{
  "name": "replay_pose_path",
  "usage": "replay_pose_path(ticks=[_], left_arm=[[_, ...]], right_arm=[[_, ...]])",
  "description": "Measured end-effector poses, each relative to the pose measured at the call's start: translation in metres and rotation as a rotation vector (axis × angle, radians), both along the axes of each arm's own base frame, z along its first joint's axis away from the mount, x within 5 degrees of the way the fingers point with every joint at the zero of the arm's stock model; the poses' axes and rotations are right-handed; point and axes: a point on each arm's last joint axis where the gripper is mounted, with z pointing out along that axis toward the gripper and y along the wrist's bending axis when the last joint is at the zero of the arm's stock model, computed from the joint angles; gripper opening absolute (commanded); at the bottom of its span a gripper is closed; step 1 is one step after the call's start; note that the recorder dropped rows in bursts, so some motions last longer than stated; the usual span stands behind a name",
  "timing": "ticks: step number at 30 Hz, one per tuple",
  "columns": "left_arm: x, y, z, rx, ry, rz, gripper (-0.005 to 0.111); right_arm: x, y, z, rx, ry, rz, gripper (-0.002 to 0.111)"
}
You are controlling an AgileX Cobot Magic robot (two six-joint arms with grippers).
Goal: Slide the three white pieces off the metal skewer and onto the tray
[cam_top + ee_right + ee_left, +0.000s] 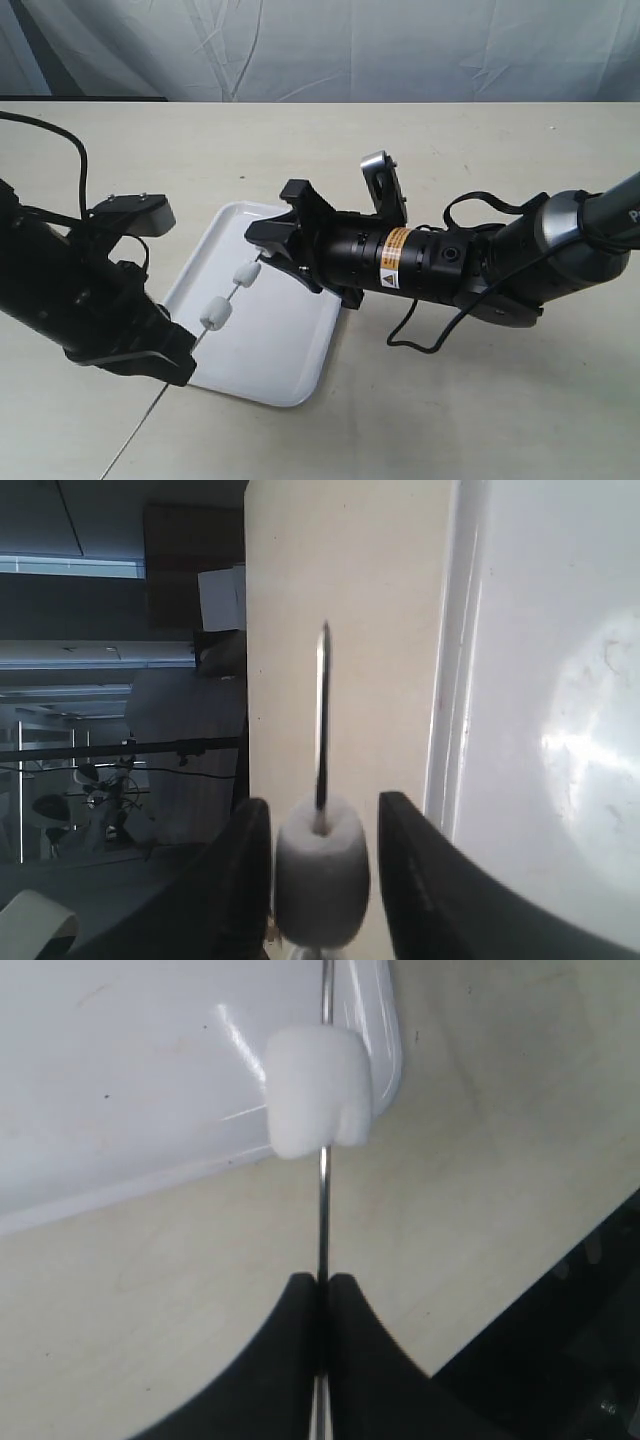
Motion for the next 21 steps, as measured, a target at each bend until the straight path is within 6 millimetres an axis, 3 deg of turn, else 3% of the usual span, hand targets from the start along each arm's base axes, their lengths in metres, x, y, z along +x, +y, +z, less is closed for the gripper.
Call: replay_pose_path(ticks=[6,16,21], left_arm=[[0.0,0.0,0.0,-0.002,0.003,-0.005,0.0],[-0.007,0.0,-0.005,-0.017,0.047,0.011,0.0],[-0.023,0.005,-0.008,-0.029,0.084,0.016,0.0]], right_arm=[[0.0,0.0,0.0,-0.003,-0.005,0.003,0.014],[-0.001,0.0,-0.002,-0.046,-0.048,0.024,0.014],[0.003,0.003,-0.003,-0.114,-0.064,0.037,0.014]])
